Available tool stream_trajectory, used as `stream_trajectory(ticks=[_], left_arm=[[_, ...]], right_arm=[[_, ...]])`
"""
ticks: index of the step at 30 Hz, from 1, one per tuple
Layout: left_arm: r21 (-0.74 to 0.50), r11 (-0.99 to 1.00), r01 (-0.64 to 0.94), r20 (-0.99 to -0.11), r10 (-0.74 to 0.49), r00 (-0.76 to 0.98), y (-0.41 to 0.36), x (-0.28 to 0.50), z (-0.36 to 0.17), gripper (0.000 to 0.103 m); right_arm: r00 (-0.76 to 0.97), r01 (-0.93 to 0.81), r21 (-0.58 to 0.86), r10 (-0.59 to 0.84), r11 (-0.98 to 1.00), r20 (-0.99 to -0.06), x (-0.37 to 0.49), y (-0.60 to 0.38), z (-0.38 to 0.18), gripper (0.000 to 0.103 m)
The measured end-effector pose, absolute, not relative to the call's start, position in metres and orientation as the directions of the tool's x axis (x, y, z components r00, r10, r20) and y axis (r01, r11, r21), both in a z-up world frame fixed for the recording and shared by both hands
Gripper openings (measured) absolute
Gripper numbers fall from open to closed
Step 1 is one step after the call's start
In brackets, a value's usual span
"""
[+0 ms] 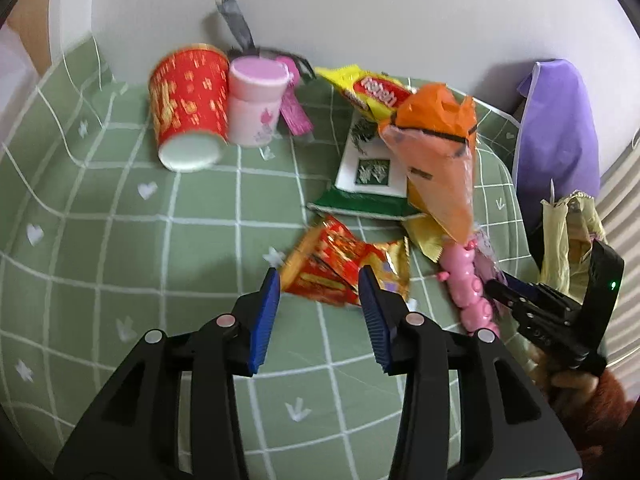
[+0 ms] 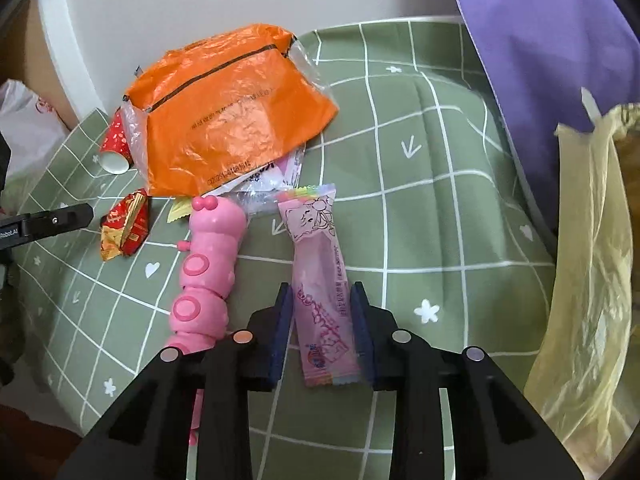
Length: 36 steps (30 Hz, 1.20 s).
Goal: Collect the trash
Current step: 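Grasp the red candy wrapper with left gripper while right grasps pink candy stick, then carry both wrappers over the yellow trash bag and open both grippers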
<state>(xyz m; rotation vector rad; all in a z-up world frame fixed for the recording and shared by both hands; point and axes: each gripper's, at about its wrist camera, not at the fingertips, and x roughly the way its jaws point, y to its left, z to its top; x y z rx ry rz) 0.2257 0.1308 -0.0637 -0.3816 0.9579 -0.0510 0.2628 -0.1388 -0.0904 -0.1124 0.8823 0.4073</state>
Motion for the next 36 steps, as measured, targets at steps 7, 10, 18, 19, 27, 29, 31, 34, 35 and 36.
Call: stream_trajectory(ticks=[7, 10, 18, 19, 27, 29, 31, 34, 35, 36], left_arm=[[-0.328, 0.922, -0.207, -0.828, -0.175, 0.532, 0.118, 0.244, -0.079, 0.039], [-0.28, 0.935, -0.218, -0.845, -0.133, 0.518, 0.113, 0.252, -0.085, 0.039], [-0.236, 0.953, -0.192, -0.847, -0.105, 0.52, 0.096, 0.26, -0.086, 0.025], [-0.235, 0.955, -0.18, -0.847, -0.11, 0.52, 0.092, 0.26, -0.087, 0.021], [-0.261, 0.958, -0.118, -0.825, -0.158, 0.543, 0.087, 0.245, -0.078, 0.015], [-0.292, 0.951, -0.105, -0.808, -0.187, 0.559, 0.091, 0.236, -0.074, 0.014], [-0.315, 0.945, -0.086, -0.786, -0.209, 0.582, 0.094, 0.227, -0.066, 0.014], [-0.323, 0.945, -0.052, -0.76, -0.226, 0.61, 0.09, 0.219, -0.054, 0.013], [-0.32, 0.946, -0.041, -0.752, -0.228, 0.618, 0.088, 0.218, -0.05, 0.013], [-0.314, 0.949, -0.026, -0.744, -0.228, 0.628, 0.085, 0.217, -0.046, 0.013]], right_arm=[[0.572, -0.406, 0.031, 0.281, 0.913, -0.771, 0.261, -0.132, -0.091, 0.026], [0.571, -0.406, 0.033, 0.282, 0.913, -0.771, 0.26, -0.131, -0.091, 0.026], [0.57, -0.398, 0.034, 0.277, 0.917, -0.773, 0.261, -0.133, -0.091, 0.025], [0.571, -0.398, 0.034, 0.276, 0.917, -0.773, 0.26, -0.133, -0.091, 0.025], [0.586, -0.403, 0.034, 0.286, 0.915, -0.758, 0.253, -0.131, -0.084, 0.018], [0.592, -0.41, 0.031, 0.292, 0.911, -0.751, 0.249, -0.13, -0.08, 0.018], [0.601, -0.414, 0.034, 0.301, 0.91, -0.74, 0.245, -0.132, -0.075, 0.018], [0.616, -0.413, 0.04, 0.311, 0.91, -0.723, 0.238, -0.136, -0.066, 0.018], [0.622, -0.41, 0.042, 0.313, 0.911, -0.717, 0.236, -0.137, -0.063, 0.017], [0.629, -0.406, 0.044, 0.314, 0.913, -0.711, 0.235, -0.139, -0.059, 0.017]])
